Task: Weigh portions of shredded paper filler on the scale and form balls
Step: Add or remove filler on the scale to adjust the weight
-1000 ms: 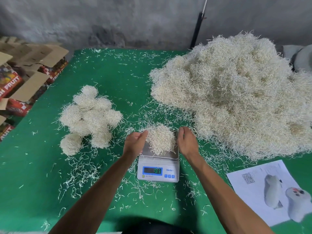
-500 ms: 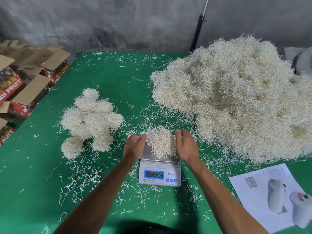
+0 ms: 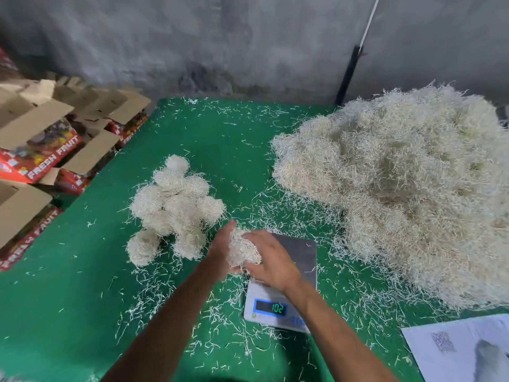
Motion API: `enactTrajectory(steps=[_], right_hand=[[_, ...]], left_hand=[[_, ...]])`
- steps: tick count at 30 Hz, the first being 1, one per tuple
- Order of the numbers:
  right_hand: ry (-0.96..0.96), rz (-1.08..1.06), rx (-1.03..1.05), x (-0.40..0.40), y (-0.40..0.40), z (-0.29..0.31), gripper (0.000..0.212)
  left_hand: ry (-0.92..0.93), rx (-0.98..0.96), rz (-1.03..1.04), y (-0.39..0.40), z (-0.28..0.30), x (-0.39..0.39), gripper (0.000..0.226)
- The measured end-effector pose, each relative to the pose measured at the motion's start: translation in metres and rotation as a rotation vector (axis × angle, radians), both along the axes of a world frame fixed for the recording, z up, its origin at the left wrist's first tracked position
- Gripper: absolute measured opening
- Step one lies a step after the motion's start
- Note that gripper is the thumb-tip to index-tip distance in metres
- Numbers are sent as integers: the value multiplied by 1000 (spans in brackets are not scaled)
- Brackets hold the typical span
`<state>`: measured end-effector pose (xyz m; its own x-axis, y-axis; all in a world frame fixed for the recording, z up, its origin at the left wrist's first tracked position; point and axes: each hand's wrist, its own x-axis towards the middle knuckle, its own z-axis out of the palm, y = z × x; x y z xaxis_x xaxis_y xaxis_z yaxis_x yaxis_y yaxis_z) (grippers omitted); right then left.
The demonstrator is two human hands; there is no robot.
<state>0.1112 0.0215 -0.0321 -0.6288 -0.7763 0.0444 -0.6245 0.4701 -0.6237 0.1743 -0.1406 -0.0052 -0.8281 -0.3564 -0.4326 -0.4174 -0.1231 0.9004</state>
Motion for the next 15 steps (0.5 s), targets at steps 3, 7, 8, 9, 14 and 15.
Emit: enactTrajectory(steps=[3, 7, 8, 9, 14, 15], right_hand=[[-68, 18, -154, 14, -24, 30, 66], [-264, -213, -488, 25, -63, 59, 52], [-284, -259, -495, 21, -68, 62, 56], [-247, -275, -470, 15, -69, 64, 57], [233, 83, -434, 11, -77, 48, 40], [218, 178, -472, 20, -86, 46, 40]], left_hand=[[135, -164, -32, -1, 4, 10, 37], [218, -241, 78, 28, 26, 12, 45], [228, -271, 68, 32, 35, 11, 50], [285, -304, -21, 26, 41, 15, 48], [309, -100, 136, -23, 44, 14, 47], [476, -8, 191, -19, 42, 18, 51]])
